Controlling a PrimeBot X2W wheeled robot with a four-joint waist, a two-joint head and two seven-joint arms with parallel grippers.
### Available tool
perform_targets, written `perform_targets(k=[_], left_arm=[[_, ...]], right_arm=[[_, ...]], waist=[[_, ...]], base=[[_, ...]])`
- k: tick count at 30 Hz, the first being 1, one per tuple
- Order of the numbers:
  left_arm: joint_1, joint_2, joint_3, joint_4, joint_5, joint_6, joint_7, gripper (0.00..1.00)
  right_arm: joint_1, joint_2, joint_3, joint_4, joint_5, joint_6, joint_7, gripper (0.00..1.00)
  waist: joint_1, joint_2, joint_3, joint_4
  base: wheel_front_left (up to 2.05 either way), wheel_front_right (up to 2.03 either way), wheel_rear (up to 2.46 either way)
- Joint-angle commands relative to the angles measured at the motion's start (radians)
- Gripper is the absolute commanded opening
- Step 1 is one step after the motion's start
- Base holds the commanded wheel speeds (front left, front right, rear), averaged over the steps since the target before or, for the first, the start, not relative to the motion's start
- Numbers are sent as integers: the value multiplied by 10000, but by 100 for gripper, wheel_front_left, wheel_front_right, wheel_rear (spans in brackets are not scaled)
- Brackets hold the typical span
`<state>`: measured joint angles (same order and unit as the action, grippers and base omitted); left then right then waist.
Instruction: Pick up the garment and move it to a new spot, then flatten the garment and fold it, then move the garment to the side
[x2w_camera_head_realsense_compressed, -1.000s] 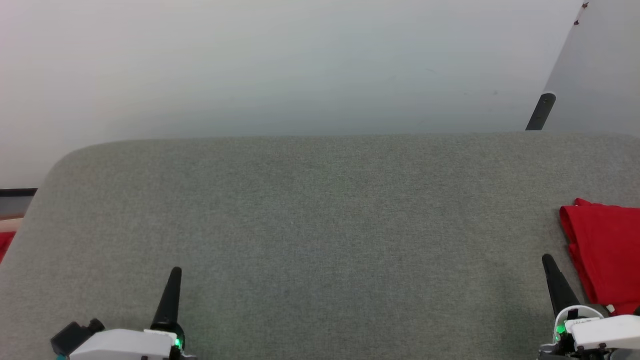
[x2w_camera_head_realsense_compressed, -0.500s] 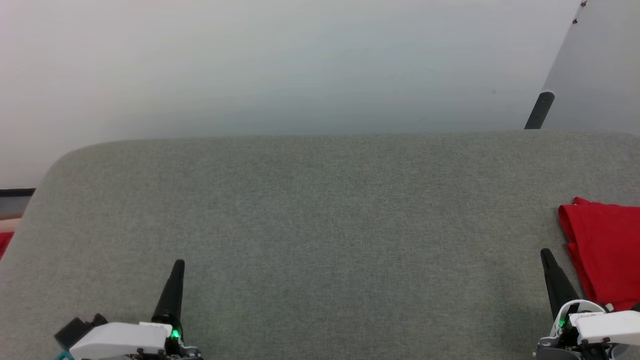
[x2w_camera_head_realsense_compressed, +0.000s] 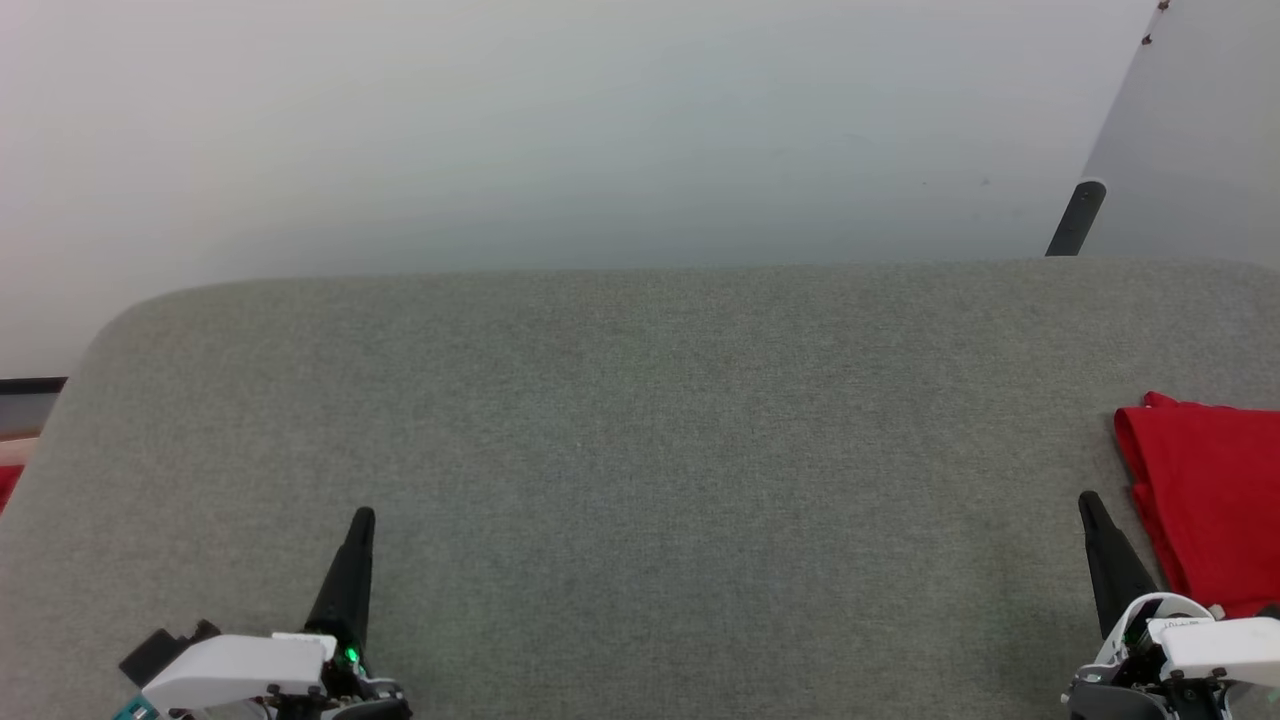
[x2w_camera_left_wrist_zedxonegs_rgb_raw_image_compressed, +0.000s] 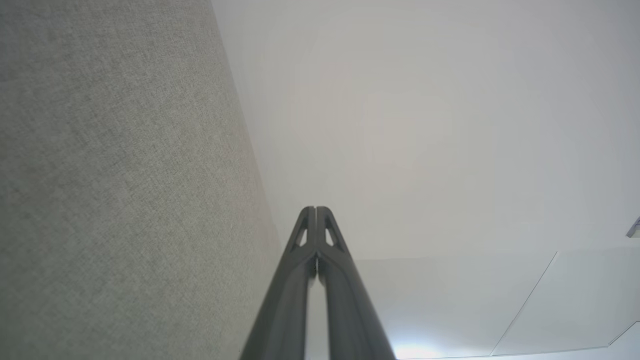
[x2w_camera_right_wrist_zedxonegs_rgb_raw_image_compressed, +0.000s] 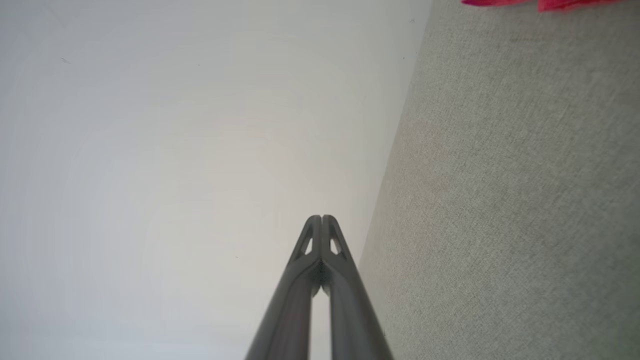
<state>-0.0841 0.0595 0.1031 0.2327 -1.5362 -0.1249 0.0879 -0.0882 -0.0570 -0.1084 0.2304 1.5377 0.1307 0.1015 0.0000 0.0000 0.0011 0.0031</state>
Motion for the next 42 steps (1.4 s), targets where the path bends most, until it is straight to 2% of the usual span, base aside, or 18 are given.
perform_targets(k=[1,12,42], left_arm=[[-162,-14,41,22,-200,-91,72,0],[-309,-68,76,155,-841,-83,254,0],[-307,-78,100,148,-789,-84,256,0]], right_arm=[[-148,30,-35,30,204,1,49,0],[-281,79,-60,165,813,2,141,0],[-231,83,-65,163,769,2,132,0]], waist=[[0,0,3,-4],[0,0,20,-31],[0,0,20,-31]], base=[[0,0,0],[0,0,0],[0,0,0]])
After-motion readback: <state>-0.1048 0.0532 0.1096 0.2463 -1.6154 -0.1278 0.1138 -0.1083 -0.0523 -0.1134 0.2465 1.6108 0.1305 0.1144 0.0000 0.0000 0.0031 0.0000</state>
